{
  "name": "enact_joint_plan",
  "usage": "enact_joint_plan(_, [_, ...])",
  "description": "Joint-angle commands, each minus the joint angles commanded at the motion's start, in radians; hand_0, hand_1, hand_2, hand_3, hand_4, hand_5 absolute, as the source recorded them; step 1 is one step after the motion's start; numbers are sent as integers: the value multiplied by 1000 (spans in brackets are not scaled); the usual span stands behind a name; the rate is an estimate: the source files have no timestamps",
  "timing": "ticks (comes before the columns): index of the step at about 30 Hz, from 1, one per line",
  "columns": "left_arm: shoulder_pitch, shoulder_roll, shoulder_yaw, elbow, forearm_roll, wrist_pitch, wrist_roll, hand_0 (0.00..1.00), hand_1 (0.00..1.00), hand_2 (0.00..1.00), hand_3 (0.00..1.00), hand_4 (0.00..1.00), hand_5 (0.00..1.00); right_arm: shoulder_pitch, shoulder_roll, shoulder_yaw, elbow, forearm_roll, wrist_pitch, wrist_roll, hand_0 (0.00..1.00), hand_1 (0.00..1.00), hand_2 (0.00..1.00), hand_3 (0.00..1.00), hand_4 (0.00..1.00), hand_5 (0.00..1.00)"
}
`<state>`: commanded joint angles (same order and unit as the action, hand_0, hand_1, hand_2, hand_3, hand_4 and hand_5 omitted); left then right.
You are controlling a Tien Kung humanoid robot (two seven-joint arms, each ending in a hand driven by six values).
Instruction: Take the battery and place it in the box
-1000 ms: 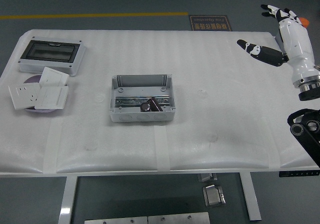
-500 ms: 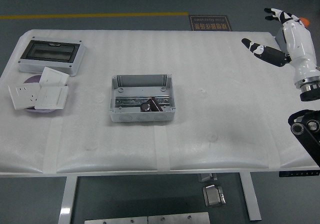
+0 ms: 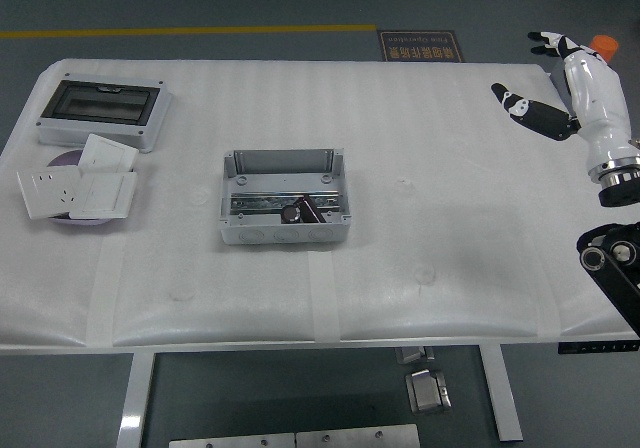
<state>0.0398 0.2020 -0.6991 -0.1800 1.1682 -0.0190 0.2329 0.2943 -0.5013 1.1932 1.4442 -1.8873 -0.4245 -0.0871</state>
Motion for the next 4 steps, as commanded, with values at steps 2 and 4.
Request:
enact_joint_plan(2, [1, 0, -1, 0, 1, 0, 1, 624, 644, 509, 614, 565, 516, 2, -1, -3, -3, -1, 1, 0, 869, 766, 724, 819, 827, 472])
enact_joint_plan(4, [3, -2, -2, 0, 3, -1, 4, 624, 644, 509, 614, 565, 516, 4, -1, -7, -7, 2, 2, 2, 869, 766, 724, 819, 827, 472])
